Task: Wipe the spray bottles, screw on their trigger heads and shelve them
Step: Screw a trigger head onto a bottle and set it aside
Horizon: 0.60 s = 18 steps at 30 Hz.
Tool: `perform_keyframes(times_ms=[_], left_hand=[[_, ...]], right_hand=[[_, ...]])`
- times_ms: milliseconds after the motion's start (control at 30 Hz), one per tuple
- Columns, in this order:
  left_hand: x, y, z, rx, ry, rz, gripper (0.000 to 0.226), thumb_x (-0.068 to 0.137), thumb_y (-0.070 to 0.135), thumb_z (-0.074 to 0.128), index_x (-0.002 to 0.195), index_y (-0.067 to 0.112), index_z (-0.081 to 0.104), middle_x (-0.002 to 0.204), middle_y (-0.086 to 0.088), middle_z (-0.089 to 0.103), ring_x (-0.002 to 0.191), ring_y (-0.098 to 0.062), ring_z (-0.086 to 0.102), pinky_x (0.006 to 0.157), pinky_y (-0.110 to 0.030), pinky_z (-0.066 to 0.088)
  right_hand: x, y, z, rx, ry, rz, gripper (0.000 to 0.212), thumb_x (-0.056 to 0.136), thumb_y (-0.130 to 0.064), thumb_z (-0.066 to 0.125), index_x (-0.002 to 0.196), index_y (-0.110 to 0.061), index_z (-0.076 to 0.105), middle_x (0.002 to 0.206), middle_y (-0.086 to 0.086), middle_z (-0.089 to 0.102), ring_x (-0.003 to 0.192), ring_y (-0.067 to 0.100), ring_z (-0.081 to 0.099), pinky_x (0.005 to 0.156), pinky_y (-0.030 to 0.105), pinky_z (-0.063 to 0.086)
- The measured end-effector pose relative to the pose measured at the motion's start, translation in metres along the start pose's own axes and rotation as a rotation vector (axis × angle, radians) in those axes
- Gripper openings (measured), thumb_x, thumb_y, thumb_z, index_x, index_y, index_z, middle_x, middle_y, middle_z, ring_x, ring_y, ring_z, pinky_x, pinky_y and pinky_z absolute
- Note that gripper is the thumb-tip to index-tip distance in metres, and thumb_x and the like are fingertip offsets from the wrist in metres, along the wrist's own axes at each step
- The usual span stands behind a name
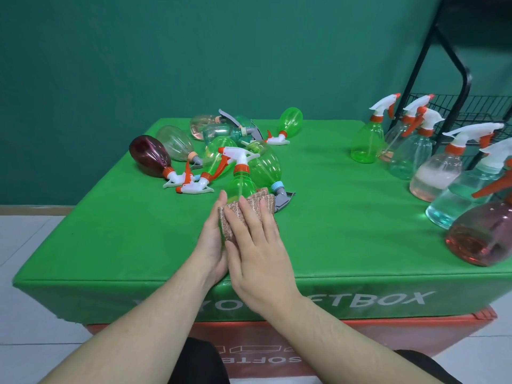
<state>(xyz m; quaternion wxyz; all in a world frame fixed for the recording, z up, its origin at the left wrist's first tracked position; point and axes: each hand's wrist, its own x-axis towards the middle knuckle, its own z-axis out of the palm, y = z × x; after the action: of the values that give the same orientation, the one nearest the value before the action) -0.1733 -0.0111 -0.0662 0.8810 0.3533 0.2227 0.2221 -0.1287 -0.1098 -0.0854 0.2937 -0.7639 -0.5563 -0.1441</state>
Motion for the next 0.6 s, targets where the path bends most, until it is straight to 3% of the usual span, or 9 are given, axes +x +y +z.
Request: perform_keyframes(times_ms=[100, 333, 467, 600], left_hand=[[0.000, -0.002, 0.001, 0.057, -0.011, 0.051, 0.069, 0.098, 0.063, 0.043, 0.127, 0.007, 0.069, 0.125, -0.013, 0.073, 0.114, -0.022, 0.071, 0.093, -0.031, 0.058], [0.003, -0.004, 0.002, 0.038, -0.015, 0.106, 0.051, 0.110, 0.048, 0.034, 0.144, 0.019, 0.058, 0.143, -0.004, 0.063, 0.133, -0.017, 0.059, 0.112, -0.035, 0.041], [0.001, -0.002, 0.004, 0.031, -0.030, 0.130, 0.039, 0.110, 0.042, 0.037, 0.132, 0.028, 0.066, 0.132, -0.001, 0.071, 0.121, -0.016, 0.067, 0.095, -0.037, 0.056], [0.002, -0.002, 0.004, 0.003, -0.014, 0.125, 0.039, 0.109, 0.042, 0.038, 0.129, 0.024, 0.067, 0.130, -0.008, 0.071, 0.114, -0.024, 0.069, 0.098, -0.045, 0.053]], right_hand=[[0.010, -0.001, -0.002, 0.029, 0.019, 0.053, 0.056, 0.104, -0.035, 0.029, 0.159, -0.026, 0.027, 0.167, 0.001, 0.020, 0.156, 0.026, 0.004, 0.124, 0.051, 0.019], [0.049, 0.004, -0.010, 0.059, 0.029, 0.070, 0.056, 0.100, -0.035, 0.029, 0.150, -0.017, 0.047, 0.160, 0.006, 0.036, 0.152, 0.029, 0.021, 0.124, 0.047, 0.018], [0.075, 0.005, -0.021, 0.138, -0.032, 0.159, 0.048, 0.104, -0.029, 0.037, 0.148, -0.016, 0.049, 0.160, 0.005, 0.035, 0.148, 0.024, 0.028, 0.124, 0.040, 0.020], [0.091, 0.007, -0.027, 0.272, -0.113, 0.316, 0.047, 0.106, -0.031, 0.038, 0.152, -0.025, 0.042, 0.164, -0.005, 0.025, 0.145, 0.022, 0.031, 0.117, 0.038, 0.026]])
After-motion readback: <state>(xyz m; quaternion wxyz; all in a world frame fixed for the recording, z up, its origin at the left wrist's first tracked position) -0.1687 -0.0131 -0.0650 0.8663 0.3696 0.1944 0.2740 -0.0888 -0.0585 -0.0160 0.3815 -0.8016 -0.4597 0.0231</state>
